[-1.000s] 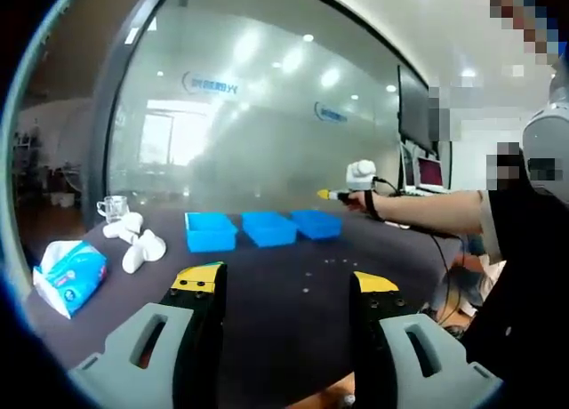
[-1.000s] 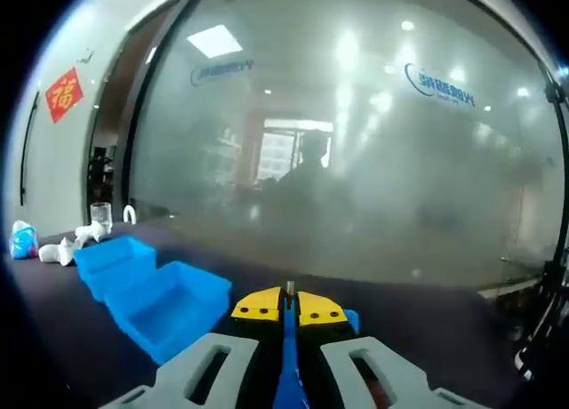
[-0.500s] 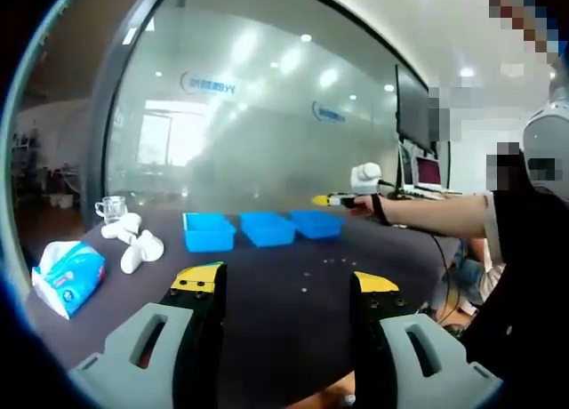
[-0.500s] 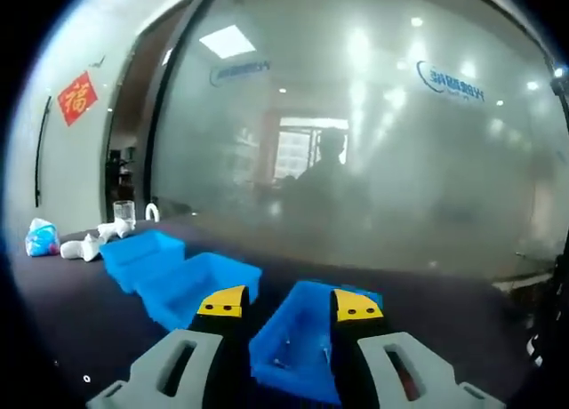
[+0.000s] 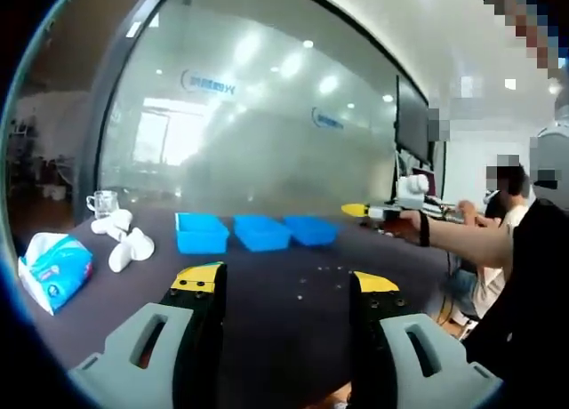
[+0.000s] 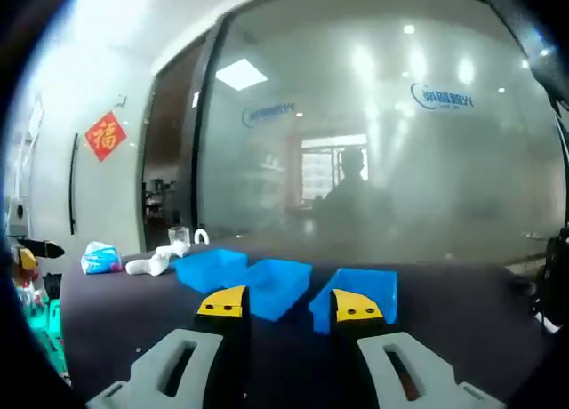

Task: Sort the screws, nuts, and washers into the corresponding bins

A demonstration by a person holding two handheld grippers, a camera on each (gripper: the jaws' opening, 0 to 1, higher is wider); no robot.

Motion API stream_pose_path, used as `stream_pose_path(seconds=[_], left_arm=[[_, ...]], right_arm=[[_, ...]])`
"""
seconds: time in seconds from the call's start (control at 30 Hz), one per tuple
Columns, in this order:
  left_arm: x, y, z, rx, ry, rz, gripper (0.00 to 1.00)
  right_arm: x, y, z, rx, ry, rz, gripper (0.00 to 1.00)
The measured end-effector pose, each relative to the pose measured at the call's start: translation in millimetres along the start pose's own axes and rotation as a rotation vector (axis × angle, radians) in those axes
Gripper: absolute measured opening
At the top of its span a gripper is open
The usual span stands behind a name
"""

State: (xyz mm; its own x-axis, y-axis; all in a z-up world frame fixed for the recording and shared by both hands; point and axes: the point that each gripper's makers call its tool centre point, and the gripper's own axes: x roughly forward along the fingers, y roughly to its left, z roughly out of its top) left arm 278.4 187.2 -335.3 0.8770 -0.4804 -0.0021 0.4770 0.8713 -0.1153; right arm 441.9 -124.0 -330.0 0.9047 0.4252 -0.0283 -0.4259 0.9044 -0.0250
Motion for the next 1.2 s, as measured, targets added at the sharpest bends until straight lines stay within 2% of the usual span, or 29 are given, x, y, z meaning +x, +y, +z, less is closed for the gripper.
stream_pose_path(seconds=[0.13, 0.3, 0.37, 0.53, 0.63, 0.83, 0.9, 1.0, 1.2], left_arm=[[3, -1.6, 0.4, 0.000, -0.003, -0.009, 0.54], [6, -4.2, -1.2, 0.020, 0.005, -0.016, 0.54], [7, -4.5, -1.5, 0.025, 0.007, -0.018, 0.54], [9, -6.2, -0.2, 0.031, 0.006, -0.021, 0.54], [9, -7.1, 0.4, 0.037, 0.007, -0.023, 0.54], [10, -8.4, -1.9, 0.046, 0.022, -0.031, 0.54], [10, -8.0, -2.4, 0.049, 0.028, -0.031, 0.54], [10, -6.3, -3.1, 0.059, 0.037, -0.028, 0.54], [8, -3.6, -5.1, 0.063, 0.053, -0.026, 0.55]], right_arm=[[-32, 5, -4.5, -0.031, -0.014, -0.007, 0.31], [-67, 10, -8.7, 0.016, -0.026, -0.001, 0.31], [-79, 20, -11.5, 0.045, -0.029, 0.054, 0.32], [-110, 19, -22.8, 0.069, -0.016, 0.061, 0.33], [-123, 15, -27.1, 0.086, -0.012, 0.052, 0.34], [-144, 0, -45.4, 0.037, 0.047, 0.036, 0.44], [-149, -1, -47.8, 0.027, 0.056, 0.033, 0.45], [-155, 1, -49.4, 0.019, 0.073, 0.047, 0.46], [-162, 10, -43.6, 0.008, 0.062, 0.082, 0.48]])
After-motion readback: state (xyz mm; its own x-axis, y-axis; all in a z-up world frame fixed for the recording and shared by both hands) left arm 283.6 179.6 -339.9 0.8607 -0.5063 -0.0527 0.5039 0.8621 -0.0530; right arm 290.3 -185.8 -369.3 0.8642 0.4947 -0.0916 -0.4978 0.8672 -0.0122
